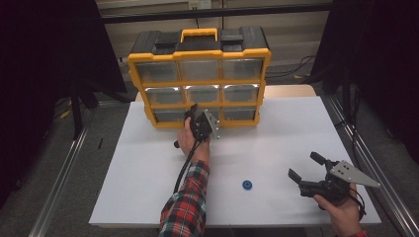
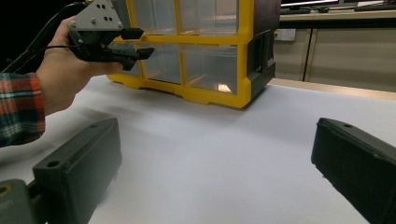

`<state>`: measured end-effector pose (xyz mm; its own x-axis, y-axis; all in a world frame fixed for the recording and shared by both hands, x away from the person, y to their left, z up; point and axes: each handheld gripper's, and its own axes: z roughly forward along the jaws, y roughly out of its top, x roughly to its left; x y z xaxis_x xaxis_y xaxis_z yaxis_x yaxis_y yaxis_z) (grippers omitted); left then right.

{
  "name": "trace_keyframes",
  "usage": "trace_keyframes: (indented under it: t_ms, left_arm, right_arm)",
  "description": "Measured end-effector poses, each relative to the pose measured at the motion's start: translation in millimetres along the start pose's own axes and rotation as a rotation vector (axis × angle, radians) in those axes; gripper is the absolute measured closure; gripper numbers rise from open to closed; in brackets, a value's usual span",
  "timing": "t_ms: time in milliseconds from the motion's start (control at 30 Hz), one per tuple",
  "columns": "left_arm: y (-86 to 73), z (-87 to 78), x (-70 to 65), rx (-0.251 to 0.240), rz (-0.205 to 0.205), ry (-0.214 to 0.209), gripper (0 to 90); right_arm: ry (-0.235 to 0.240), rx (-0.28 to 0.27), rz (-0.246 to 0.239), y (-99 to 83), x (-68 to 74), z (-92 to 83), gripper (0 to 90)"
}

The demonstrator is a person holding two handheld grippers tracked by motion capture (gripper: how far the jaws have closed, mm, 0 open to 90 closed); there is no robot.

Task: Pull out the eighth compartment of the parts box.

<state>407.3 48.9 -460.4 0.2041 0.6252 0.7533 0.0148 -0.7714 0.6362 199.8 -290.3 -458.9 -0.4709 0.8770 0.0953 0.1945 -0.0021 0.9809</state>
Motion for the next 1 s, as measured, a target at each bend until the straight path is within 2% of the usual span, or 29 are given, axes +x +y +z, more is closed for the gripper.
trace_keyframes:
  t_ms: [33, 133, 200, 233, 367, 467, 500, 533, 633, 667, 700, 733, 767, 800, 900, 933, 1000]
  left_arm:
    - [-0.1, 0.0, -0.4, -0.006, -0.02, -0.007, 52.9]
    - [-0.1, 0.1, 1.3, -0.016, -0.026, -0.006, 54.3]
    - [-0.5, -0.7, 2.0, -0.007, -0.004, -0.005, 55.3]
    - [-1.3, -0.5, -0.1, -0.007, -0.029, -0.013, 55.2]
    - [-2.5, -0.9, -2.5, -0.014, -0.004, -0.027, 54.7]
    - [-4.8, -1.1, -6.2, -0.001, -0.01, -0.033, 54.6]
    - [-5.5, -1.0, -6.4, 0.004, 0.004, -0.036, 54.6]
    - [-5.5, -1.0, -6.4, 0.012, 0.02, -0.027, 54.4]
    - [-6.5, 0.7, -6.4, 0.009, 0.007, -0.023, 54.1]
    - [-6.4, 0.9, -5.4, 0.005, 0.018, -0.007, 54.1]
    - [-6.7, 1.4, -6.1, 0.004, 0.015, -0.023, 54.0]
    - [-6.5, 1.1, -6.0, 0.007, 0.036, -0.007, 54.0]
    - [-7.1, 2.1, -7.8, 0.002, 0.023, -0.023, 54.0]
    - [-7.4, 2.3, -8.1, 0.01, 0.037, -0.02, 53.9]
    - [-8.1, 3.5, -7.2, 0.022, 0.034, 0.002, 52.3]
    - [-8.3, 4.2, -7.9, 0.017, 0.02, 0.008, 51.8]
    - [-7.9, 4.2, -6.9, 0.017, 0.024, 0.021, 51.9]
  right_arm:
    - [-0.001, 0.0, 0.001, 0.0, 0.0, 0.0, 1.0]
    - [0.0, 0.001, -0.002, -0.1, -0.2, 0.0, 1.0]
    - [-0.003, 0.002, 0.0, -0.1, 0.3, -0.1, 1.0]
    - [-0.002, 0.001, -0.003, -0.2, 0.2, 0.0, 1.0]
    - [-0.003, 0.0, 0.0, -0.1, 0.3, -0.1, 1.0]
    - [-0.003, 0.001, 0.0, -0.1, 0.3, -0.1, 1.0]
    - [-0.004, -0.001, -0.001, -0.2, 0.3, 0.1, 1.0]
    - [-0.004, 0.001, -0.002, -0.2, 0.2, -0.1, 1.0]
    - [-0.001, 0.001, -0.001, -0.1, 0.2, -0.1, 1.0]
    - [0.001, 0.001, -0.003, -0.1, 0.0, 0.1, 1.0]
    - [0.0, 0.001, -0.004, -0.1, -0.1, 0.0, 1.1]
    - [-0.001, 0.001, -0.004, -0.1, -0.2, 0.0, 1.0]
    - [-0.004, 0.0, 0.0, 0.0, 0.1, 0.1, 1.0]
    - [-0.006, -0.003, 0.003, 0.1, 0.2, 0.2, 1.0]
    - [-0.005, -0.004, -0.003, -0.2, 0.2, 0.3, 1.1]
    - [-0.002, -0.003, -0.004, -0.2, 0.2, 0.1, 1.0]
    - [-0.005, -0.001, -0.002, 0.1, 0.3, -0.7, 1.1]
